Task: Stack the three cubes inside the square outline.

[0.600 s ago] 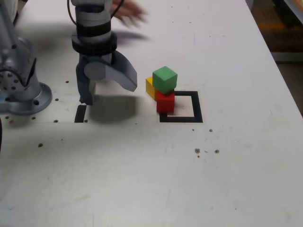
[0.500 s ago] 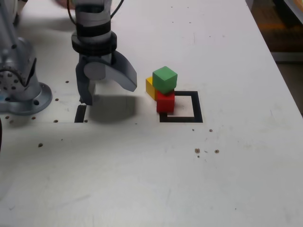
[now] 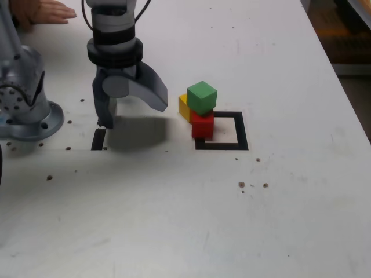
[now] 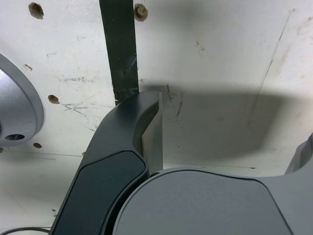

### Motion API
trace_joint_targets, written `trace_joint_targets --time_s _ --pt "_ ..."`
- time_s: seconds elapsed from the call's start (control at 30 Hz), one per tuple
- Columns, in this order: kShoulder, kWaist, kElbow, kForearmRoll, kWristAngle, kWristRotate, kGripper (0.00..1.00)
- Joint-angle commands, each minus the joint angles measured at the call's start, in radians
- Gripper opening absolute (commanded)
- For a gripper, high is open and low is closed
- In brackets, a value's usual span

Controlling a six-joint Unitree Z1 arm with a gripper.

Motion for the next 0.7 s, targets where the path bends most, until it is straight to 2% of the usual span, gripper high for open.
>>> trace_joint_targets --time_s 0.0,0.23,0.43,0.67 --pt "-0.012 -0.001 -0.010 0.012 0.008 -0.008 1.00" --pt "-0.036 -0.001 -0.042 0.089 0.048 -0.047 1.00" --pt "-0.041 0.000 -0.173 0.213 0.096 -0.062 1.00" --pt "-0.023 0.008 -0.316 0.305 0.101 -0.068 1.00"
